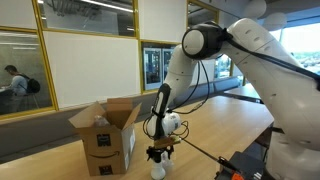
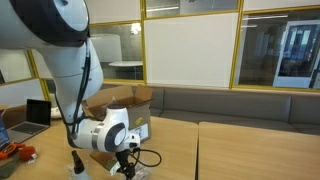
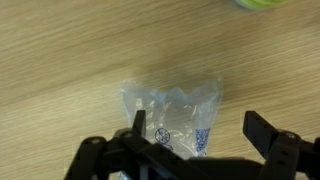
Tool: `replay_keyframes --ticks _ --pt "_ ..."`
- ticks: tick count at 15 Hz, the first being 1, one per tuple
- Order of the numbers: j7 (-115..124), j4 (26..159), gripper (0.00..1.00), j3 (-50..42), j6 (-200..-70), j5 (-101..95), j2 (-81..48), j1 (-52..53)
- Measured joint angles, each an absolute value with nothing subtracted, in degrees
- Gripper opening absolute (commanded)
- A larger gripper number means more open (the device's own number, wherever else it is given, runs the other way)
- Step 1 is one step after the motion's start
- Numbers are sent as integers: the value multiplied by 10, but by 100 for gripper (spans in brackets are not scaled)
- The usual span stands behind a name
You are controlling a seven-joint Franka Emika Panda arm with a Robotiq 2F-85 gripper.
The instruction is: Put all the plastic bag and the spray bottle in the carton box
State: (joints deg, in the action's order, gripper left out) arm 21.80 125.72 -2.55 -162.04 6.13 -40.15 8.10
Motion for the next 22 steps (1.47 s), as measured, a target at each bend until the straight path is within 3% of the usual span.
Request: replay_keyframes --ticks 4,5,14,18,22 --pt "218 1216 100 -49 -1625 61 -444 100" --pt "218 1207 80 -52 -1625 61 -453 102" --pt "219 1180 16 -69 -1626 61 -486 113" --pt "227 1187 9 -89 -1626 61 -471 123" --pt "250 1219 15 -131 -1627 61 -421 147"
